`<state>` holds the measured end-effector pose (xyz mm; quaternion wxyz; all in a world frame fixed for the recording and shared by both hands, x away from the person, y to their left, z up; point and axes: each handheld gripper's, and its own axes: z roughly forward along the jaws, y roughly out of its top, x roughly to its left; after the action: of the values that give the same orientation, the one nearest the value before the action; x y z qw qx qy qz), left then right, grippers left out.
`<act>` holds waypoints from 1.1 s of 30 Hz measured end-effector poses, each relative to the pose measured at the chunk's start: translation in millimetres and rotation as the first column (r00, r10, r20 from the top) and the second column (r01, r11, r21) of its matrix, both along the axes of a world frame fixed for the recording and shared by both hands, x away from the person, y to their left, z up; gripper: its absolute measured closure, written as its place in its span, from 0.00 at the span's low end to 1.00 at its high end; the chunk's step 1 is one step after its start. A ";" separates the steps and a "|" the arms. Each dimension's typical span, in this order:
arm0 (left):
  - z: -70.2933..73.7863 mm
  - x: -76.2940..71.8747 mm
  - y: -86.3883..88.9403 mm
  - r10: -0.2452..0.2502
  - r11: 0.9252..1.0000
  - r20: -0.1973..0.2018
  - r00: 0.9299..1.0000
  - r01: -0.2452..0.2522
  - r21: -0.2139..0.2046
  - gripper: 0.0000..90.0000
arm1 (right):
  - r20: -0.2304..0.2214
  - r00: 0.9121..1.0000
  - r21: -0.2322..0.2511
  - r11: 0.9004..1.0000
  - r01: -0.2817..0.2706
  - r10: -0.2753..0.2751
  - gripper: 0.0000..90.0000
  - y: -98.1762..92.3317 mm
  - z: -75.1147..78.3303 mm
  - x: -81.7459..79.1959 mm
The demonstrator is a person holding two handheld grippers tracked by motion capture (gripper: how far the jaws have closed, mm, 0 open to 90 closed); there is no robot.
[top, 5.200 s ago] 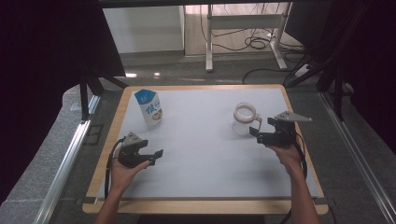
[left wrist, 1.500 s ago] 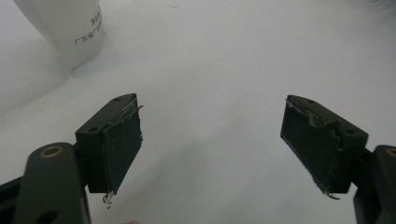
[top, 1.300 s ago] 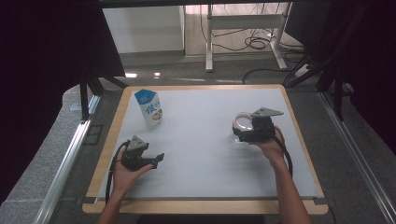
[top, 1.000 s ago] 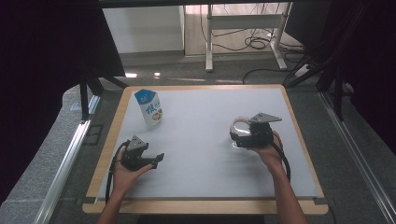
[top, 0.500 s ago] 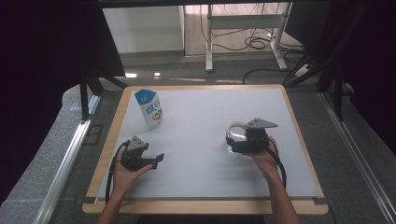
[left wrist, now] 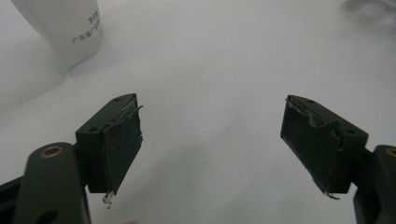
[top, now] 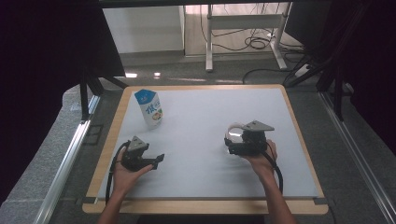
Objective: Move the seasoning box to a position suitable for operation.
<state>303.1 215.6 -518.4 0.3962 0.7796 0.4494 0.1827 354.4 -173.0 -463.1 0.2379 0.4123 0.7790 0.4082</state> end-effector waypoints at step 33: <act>-2.7 6.9 2.7 -0.010 1.000 -0.003 1.000 0.010 -0.005 0.22 | 0.046 0.999 0.094 0.995 -0.025 0.021 0.07 -15.8 17.8 -13.5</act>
<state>310.0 218.3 -521.1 0.3984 0.7810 0.4466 0.1783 340.9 -188.9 -445.3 0.2309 0.4048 0.7579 0.4565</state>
